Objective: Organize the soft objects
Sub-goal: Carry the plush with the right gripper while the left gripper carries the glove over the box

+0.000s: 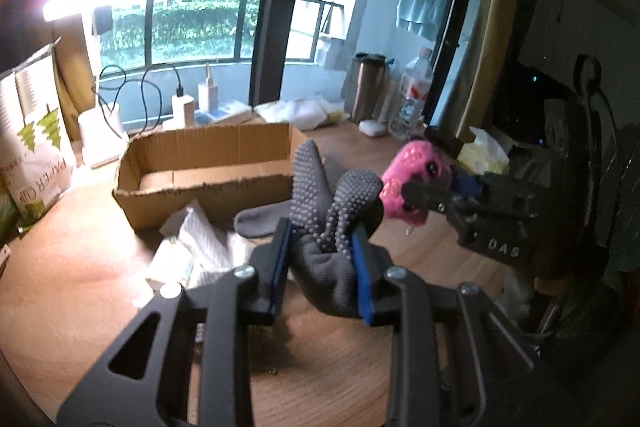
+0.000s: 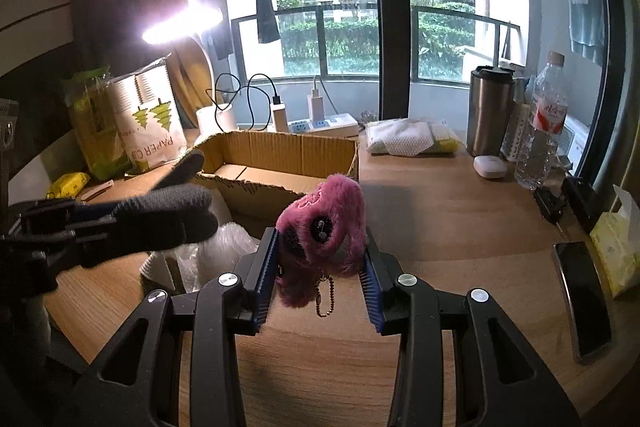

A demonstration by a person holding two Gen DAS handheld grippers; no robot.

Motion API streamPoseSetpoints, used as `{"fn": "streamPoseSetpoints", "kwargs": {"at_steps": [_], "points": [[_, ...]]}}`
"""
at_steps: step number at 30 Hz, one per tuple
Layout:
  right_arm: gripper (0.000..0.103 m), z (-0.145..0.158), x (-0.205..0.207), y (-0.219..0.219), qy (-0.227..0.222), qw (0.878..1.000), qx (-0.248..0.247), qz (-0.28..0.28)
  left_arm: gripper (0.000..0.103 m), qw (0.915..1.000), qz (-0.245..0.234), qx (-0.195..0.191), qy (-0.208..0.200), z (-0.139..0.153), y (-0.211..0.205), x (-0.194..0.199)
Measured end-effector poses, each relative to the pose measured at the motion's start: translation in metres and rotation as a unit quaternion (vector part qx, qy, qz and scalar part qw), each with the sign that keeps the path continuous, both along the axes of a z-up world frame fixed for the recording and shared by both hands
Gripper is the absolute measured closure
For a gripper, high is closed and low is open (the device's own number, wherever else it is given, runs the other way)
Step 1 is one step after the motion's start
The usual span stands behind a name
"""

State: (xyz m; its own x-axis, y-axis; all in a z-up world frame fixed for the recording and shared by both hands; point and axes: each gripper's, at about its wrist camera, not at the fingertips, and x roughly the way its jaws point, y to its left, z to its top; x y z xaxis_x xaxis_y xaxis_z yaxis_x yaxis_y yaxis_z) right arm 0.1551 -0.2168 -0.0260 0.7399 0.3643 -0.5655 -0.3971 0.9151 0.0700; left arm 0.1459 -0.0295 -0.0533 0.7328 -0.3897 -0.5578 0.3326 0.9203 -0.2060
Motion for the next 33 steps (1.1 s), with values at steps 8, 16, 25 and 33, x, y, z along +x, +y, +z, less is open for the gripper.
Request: {"fn": "streamPoseSetpoints", "kwargs": {"at_steps": [8, 16, 25, 33], "points": [[0.062, 0.009, 0.000, 0.014, -0.001, 0.998, 0.036, 0.043, 0.074, 0.9997, 0.018, 0.012, 0.007, -0.010, 0.006, 0.008], [0.062, -0.014, 0.018, 0.057, 0.034, 0.996, 0.028, 0.082, 0.074, 0.9987, 0.046, 0.000, 0.024, -0.031, 0.034, 0.014], [0.062, -0.017, 0.027, 0.079, 0.034, 0.995, 0.003, 0.090, 0.074, 0.9981, 0.060, -0.013, 0.009, -0.022, 0.057, 0.017], [0.062, -0.003, 0.029, 0.073, 0.019, 0.997, 0.006, 0.081, 0.074, 0.9983, 0.057, -0.011, -0.010, -0.005, 0.059, 0.024]]}}
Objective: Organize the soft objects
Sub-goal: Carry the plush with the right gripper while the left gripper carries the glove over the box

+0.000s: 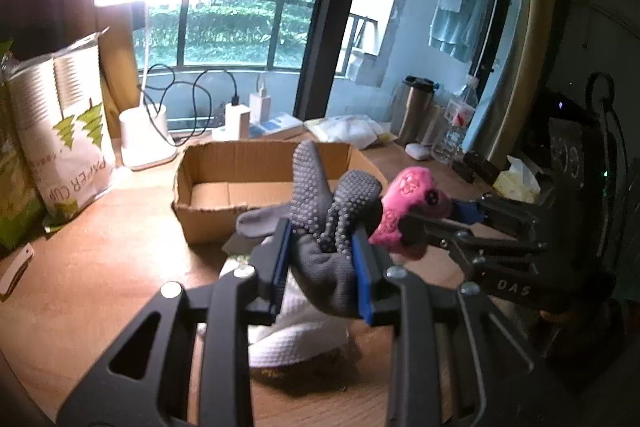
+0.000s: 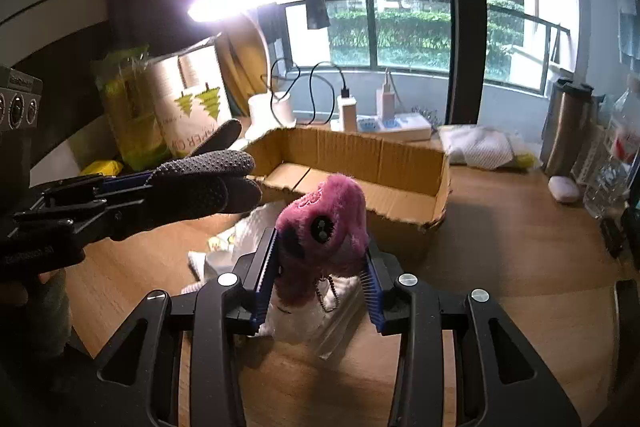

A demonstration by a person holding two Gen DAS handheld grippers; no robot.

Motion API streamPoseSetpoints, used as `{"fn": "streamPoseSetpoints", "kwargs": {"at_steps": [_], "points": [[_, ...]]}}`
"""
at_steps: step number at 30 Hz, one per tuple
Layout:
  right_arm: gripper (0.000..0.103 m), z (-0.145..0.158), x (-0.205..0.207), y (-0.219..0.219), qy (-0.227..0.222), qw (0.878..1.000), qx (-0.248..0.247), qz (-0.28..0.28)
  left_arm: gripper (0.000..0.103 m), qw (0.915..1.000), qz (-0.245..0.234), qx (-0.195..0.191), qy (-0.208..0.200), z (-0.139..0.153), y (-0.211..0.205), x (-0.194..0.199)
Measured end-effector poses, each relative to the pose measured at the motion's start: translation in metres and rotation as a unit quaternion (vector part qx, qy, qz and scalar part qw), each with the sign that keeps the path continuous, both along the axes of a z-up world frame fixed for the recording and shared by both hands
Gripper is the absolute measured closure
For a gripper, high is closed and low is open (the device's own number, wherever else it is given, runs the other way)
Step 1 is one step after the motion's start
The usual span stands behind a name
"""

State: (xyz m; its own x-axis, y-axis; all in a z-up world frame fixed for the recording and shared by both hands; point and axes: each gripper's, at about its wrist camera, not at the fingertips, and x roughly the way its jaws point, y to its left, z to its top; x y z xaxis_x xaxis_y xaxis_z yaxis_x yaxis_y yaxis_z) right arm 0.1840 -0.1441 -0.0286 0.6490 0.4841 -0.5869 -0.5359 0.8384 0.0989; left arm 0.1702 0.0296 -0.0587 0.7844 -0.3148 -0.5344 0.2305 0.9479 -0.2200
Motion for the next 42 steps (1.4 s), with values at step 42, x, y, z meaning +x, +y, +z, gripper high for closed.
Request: {"fn": "streamPoseSetpoints", "kwargs": {"at_steps": [42], "points": [[0.061, -0.015, 0.111, -0.035, 0.015, 1.000, 0.013, -0.022, 0.069, 0.9991, -0.002, 0.016, 0.038, -0.036, -0.051, 0.136]]}}
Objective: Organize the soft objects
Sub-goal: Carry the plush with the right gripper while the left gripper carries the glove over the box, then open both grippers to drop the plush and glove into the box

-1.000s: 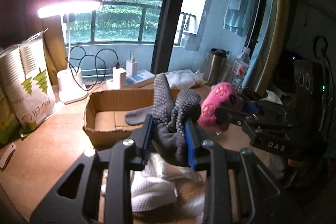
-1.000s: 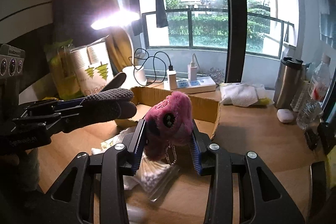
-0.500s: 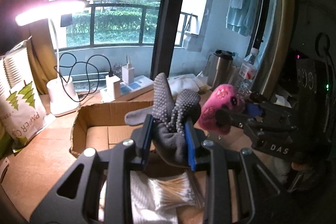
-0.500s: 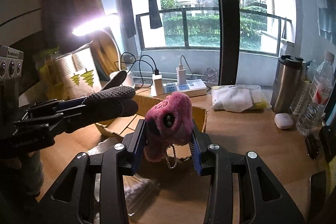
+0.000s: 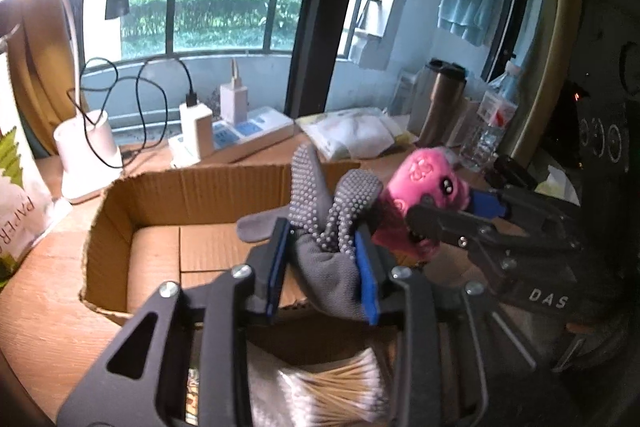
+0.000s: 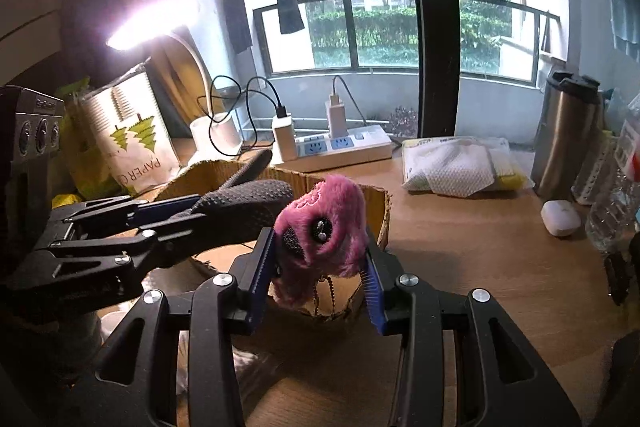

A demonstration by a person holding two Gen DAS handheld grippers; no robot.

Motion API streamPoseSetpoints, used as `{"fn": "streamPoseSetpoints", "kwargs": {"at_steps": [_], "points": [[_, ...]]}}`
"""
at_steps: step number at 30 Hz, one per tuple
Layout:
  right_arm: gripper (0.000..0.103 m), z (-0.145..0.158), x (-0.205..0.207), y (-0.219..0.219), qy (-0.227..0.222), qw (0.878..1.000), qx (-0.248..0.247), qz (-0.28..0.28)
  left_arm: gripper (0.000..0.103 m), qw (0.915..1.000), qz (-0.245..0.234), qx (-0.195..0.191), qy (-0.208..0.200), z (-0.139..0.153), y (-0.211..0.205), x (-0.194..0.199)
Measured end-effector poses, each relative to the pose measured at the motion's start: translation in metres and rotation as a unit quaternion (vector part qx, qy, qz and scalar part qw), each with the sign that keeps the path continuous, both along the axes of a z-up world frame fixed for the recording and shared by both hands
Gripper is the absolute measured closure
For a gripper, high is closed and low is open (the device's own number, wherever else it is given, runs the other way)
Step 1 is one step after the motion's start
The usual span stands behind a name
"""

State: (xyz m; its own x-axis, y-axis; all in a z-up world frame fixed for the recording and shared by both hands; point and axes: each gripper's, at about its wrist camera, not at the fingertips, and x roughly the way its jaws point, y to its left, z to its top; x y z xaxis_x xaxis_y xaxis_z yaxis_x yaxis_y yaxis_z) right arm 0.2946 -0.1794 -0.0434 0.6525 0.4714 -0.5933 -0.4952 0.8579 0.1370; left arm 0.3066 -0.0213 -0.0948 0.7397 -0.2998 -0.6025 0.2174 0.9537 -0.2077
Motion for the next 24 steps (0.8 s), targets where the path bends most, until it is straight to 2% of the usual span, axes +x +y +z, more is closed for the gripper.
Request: {"fn": "streamPoseSetpoints", "kwargs": {"at_steps": [3, 6, 9, 13, 24], "points": [[0.058, -0.004, 0.005, 0.001, 0.004, 1.000, -0.001, -0.001, 0.065, 1.0000, 0.002, 0.003, 0.009, -0.005, -0.001, 0.005], [0.055, -0.006, 0.007, 0.002, 0.006, 1.000, -0.002, -0.003, 0.047, 1.0000, 0.002, 0.001, 0.006, -0.004, 0.001, 0.003], [0.044, -0.005, 0.007, 0.003, 0.005, 1.000, -0.003, -0.004, 0.045, 1.0000, 0.005, -0.002, -0.002, 0.001, 0.003, -0.002], [0.039, 0.000, 0.002, 0.005, -0.002, 1.000, -0.006, -0.009, 0.044, 0.9998, 0.016, -0.005, -0.009, 0.006, 0.010, -0.009], [0.039, 0.021, -0.032, 0.005, -0.027, 0.999, -0.012, -0.018, 0.040, 0.9983, 0.033, -0.014, -0.045, 0.029, 0.025, -0.050]]}}
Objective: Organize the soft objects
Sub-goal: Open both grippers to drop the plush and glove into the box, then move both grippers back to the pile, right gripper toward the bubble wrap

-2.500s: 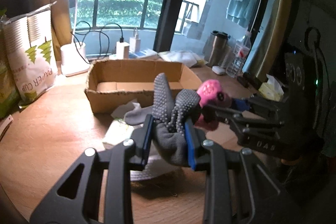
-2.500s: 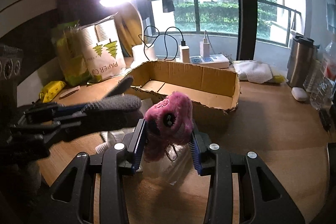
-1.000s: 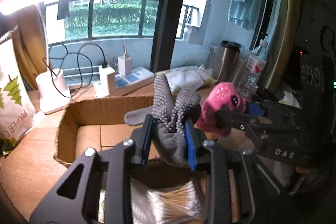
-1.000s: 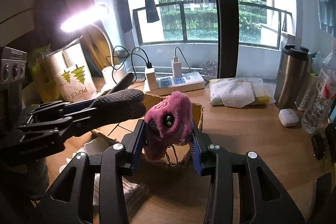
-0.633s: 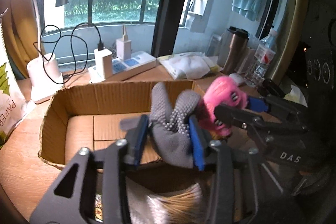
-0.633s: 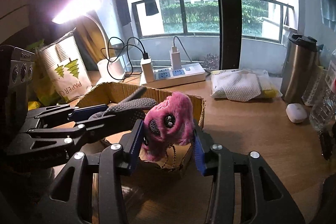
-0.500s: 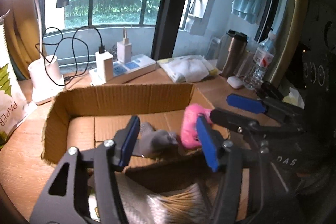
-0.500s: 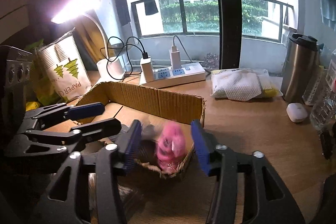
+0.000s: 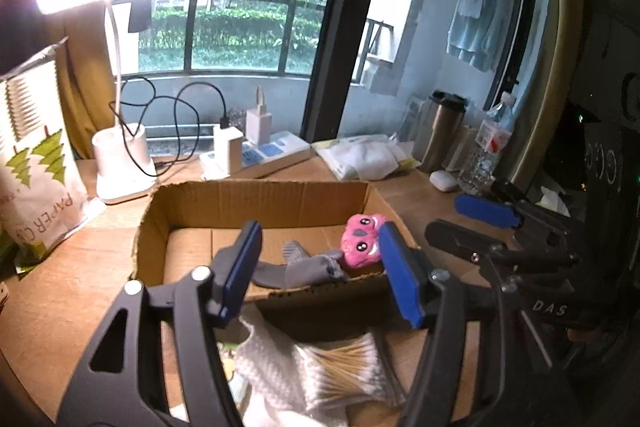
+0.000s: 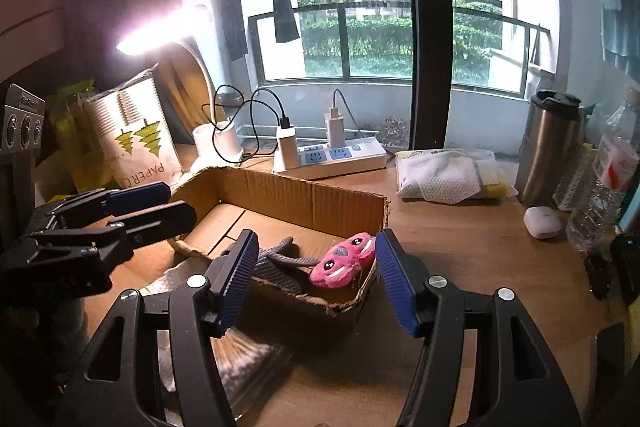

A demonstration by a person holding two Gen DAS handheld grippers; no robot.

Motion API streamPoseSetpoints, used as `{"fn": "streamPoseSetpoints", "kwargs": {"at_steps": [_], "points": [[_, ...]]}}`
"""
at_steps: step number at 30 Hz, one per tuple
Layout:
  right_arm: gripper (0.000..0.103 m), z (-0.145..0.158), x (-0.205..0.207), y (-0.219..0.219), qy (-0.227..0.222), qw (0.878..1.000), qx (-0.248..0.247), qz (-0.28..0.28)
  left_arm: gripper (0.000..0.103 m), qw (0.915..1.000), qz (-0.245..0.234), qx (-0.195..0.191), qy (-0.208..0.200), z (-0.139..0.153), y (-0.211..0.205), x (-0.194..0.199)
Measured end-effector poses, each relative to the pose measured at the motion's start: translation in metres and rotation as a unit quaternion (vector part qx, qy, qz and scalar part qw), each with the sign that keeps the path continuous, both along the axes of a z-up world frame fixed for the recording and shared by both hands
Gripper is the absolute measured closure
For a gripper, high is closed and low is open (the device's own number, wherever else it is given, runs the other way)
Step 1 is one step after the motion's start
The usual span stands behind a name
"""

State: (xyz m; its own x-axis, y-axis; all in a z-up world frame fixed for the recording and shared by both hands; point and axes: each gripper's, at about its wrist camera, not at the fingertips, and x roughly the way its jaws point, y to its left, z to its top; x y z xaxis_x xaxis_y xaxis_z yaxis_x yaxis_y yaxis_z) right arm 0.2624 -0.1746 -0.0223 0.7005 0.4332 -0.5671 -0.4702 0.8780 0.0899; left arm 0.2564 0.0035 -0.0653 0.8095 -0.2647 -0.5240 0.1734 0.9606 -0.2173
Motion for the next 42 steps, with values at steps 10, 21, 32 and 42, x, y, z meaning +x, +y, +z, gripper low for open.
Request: {"fn": "streamPoseSetpoints", "kwargs": {"at_steps": [10, 21, 32, 42], "points": [[0.039, 0.017, -0.042, 0.006, -0.022, 1.000, -0.010, 0.001, 0.038, 0.9997, 0.002, -0.007, -0.025, 0.015, 0.009, -0.040], [0.039, 0.023, -0.083, 0.018, -0.033, 0.999, -0.020, 0.011, 0.038, 0.9991, 0.006, -0.016, -0.038, 0.017, 0.019, -0.082], [0.039, 0.014, -0.112, 0.024, -0.030, 0.999, -0.036, 0.016, 0.037, 0.9991, 0.006, -0.025, -0.034, 0.004, 0.021, -0.110], [0.039, -0.008, -0.134, 0.028, -0.012, 0.999, -0.048, 0.022, 0.037, 0.9995, 0.006, -0.029, -0.013, -0.021, 0.019, -0.133]]}}
